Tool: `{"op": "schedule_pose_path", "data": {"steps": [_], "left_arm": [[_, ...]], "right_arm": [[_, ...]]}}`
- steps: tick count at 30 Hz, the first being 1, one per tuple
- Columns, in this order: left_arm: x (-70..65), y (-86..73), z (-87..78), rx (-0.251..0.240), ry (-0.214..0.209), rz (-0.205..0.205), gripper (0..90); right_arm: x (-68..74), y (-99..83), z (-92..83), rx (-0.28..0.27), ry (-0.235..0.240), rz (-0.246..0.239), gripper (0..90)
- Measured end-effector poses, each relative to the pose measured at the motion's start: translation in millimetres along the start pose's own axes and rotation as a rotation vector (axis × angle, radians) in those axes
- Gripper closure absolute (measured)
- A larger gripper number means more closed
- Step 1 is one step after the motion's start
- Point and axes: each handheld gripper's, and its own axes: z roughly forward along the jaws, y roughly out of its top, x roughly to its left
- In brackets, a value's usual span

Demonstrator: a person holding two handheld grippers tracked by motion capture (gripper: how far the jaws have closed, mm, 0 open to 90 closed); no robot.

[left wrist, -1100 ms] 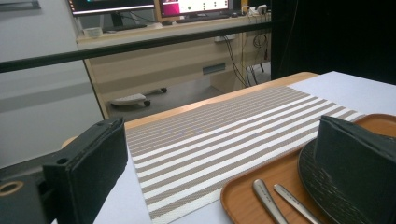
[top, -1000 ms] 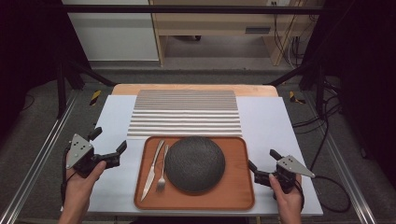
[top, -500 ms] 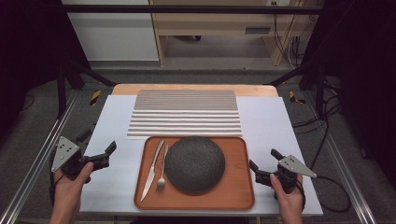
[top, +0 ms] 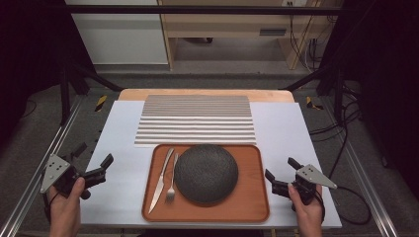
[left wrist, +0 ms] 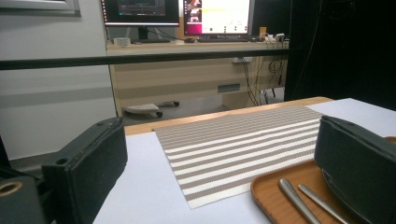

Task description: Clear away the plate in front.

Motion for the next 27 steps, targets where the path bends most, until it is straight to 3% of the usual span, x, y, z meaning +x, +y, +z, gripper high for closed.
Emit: {"op": "schedule_pose_path", "data": {"steps": [12,27], "left_arm": [[7.3,-15.9,-7.6,-0.001,-0.005,-0.047,2.5],[6.8,-32.6,-9.1,-0.008,-0.024,-0.034,3.3]], "right_arm": [[-3.2,-0.8,-2.8,-0.001,-0.001,-0.006,4.5],[-7.1,-3.8,-5.1,-0.003,0.004,-0.012,4.7]]}}
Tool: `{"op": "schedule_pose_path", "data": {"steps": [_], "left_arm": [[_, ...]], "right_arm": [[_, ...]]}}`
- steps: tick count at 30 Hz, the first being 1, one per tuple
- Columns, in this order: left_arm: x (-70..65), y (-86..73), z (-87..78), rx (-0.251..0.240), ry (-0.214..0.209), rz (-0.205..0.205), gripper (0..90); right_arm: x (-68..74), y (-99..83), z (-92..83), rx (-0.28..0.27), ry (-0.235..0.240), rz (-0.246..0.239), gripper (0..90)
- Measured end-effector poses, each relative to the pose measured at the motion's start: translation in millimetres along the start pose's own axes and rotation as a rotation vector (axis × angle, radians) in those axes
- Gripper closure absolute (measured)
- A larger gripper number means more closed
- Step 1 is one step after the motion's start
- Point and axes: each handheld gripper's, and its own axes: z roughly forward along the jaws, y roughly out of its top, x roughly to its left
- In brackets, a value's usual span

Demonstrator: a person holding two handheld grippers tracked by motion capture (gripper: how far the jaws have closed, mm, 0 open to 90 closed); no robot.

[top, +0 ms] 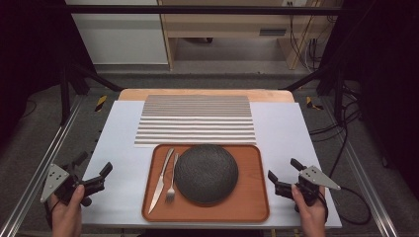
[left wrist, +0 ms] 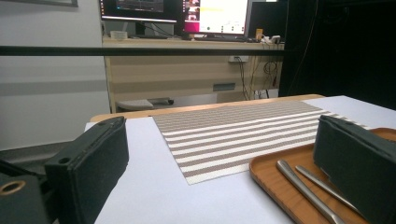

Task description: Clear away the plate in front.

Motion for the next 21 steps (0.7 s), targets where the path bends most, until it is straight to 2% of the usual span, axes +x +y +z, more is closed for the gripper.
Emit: {"op": "schedule_pose_path", "data": {"steps": [10,21], "left_arm": [[-5.0,-7.7,1.7,0.010,-0.023,-0.013,3.2],[-14.3,-13.5,5.7,0.027,-0.057,0.008,3.2]], "right_arm": [[-0.9,-1.5,0.1,-0.005,0.000,-0.018,4.9],[-1.5,-2.3,0.2,0.000,0.005,-0.021,4.9]]}}
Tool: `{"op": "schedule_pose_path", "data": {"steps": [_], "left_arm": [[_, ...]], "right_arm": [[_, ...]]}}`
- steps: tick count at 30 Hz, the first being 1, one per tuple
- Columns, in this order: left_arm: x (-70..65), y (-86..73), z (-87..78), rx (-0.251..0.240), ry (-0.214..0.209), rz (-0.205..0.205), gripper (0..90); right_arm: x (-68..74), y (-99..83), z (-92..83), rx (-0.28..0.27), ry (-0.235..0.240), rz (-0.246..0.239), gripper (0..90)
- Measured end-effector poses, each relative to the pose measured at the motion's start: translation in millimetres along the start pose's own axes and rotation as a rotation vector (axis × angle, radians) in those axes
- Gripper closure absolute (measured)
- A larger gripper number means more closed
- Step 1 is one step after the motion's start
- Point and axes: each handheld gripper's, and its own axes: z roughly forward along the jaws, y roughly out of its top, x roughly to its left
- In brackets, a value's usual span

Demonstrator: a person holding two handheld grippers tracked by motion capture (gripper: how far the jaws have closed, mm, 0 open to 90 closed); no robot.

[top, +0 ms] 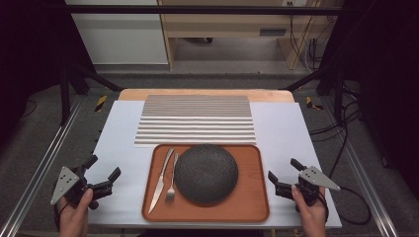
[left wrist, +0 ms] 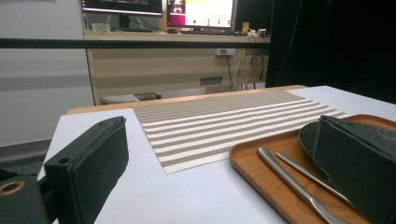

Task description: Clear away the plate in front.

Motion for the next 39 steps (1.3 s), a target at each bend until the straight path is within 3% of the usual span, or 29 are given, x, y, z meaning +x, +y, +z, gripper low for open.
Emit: {"op": "schedule_pose_path", "data": {"steps": [15,39], "left_arm": [[-10.4,-6.6,4.2,0.025,-0.037,0.033,3.3],[-22.1,-12.4,4.3,0.048,-0.077,0.017,3.1]], "right_arm": [[-1.2,-1.5,0.6,0.007,0.011,-0.013,5.2],[-4.1,-3.1,-0.8,0.008,0.028,-0.009,5.2]]}}
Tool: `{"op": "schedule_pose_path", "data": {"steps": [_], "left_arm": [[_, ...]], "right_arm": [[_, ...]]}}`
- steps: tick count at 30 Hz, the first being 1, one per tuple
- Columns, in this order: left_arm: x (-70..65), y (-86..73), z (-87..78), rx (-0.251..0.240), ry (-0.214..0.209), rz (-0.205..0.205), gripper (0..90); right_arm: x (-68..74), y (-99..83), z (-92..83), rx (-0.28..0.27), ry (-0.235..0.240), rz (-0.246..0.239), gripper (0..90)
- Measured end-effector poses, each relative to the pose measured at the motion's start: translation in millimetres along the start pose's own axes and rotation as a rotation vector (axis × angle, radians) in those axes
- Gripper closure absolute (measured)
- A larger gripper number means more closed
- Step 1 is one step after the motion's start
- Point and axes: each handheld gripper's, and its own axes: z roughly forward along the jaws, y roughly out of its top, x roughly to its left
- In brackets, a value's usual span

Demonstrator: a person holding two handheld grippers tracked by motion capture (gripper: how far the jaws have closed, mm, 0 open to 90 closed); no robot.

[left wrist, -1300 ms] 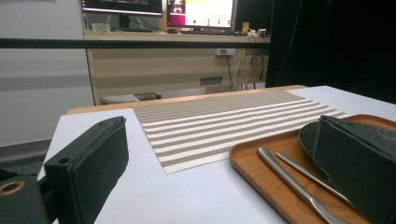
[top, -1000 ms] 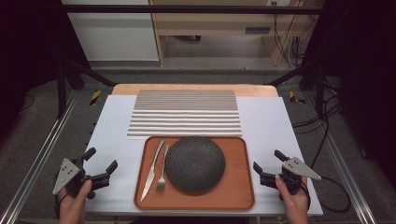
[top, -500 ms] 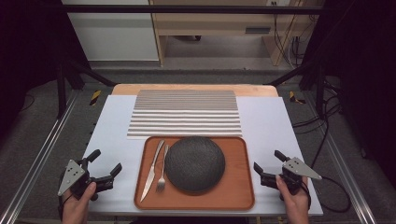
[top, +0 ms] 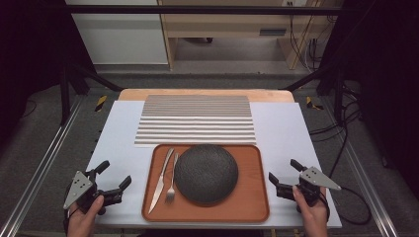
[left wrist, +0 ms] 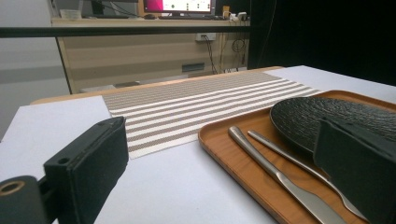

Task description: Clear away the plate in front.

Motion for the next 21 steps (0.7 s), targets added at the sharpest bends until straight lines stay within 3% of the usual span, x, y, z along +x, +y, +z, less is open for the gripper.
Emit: {"op": "schedule_pose_path", "data": {"steps": [21], "left_arm": [[9.3,-6.6,-5.3,0.022,0.050,-0.033,2.9]], "right_arm": [[-1.2,-2.7,-2.4,-0.032,0.013,-0.013,5.2]]}}
